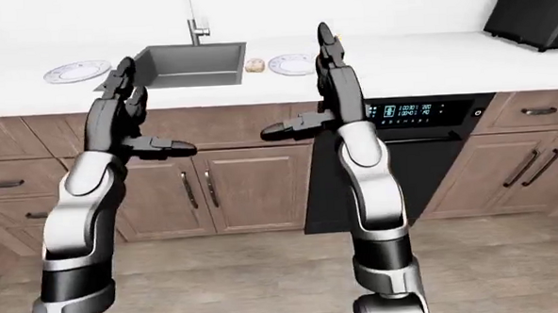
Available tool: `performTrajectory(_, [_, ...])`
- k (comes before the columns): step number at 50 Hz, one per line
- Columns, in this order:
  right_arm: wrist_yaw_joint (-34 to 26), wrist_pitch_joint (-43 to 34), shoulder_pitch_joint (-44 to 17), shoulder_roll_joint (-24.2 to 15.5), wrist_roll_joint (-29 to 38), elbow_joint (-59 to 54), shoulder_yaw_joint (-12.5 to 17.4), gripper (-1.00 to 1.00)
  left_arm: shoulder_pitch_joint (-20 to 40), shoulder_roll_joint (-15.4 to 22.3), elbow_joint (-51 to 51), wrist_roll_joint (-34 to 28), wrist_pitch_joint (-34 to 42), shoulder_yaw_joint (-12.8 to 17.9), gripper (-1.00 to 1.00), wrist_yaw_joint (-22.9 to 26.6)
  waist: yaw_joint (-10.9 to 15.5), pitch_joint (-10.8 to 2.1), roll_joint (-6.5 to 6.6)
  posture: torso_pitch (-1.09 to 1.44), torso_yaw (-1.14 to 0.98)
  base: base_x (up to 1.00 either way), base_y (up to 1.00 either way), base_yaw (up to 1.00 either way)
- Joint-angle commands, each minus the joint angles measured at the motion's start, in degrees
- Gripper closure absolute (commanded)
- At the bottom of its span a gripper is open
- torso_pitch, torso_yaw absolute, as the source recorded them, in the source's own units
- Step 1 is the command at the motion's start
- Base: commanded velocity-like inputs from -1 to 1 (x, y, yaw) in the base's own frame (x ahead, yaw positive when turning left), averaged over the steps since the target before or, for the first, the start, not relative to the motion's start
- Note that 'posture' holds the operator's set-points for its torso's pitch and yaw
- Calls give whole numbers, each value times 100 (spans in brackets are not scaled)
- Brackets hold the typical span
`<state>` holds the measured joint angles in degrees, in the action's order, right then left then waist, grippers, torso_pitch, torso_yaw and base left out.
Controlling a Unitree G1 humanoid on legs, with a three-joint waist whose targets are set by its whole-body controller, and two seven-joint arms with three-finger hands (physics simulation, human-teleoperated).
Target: Place the pastries on the plates.
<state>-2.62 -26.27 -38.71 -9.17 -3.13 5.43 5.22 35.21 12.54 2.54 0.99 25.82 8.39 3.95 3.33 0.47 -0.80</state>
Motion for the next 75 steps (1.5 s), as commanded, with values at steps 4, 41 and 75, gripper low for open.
performTrajectory(4, [-38, -95, -581, -202, -38, -327, 117, -100, 658, 190, -436, 1, -47, -10, -100, 23, -117, -37, -616, 0, 0, 50, -63, 0])
performTrajectory(41, [-71, 88, -1869, -336, 48, -1193, 30, -100, 1544, 1108, -111, 77, 753, 330, -100, 153, -382, 252, -55, 0, 0, 25, -17, 0])
performTrajectory(75, [-63, 31, -1811, -341, -146, -933, 75, -100, 1451, 1180, 35, 13, 823, 368, -100, 236, -338, -47, 247, 0, 0, 6, 1, 4])
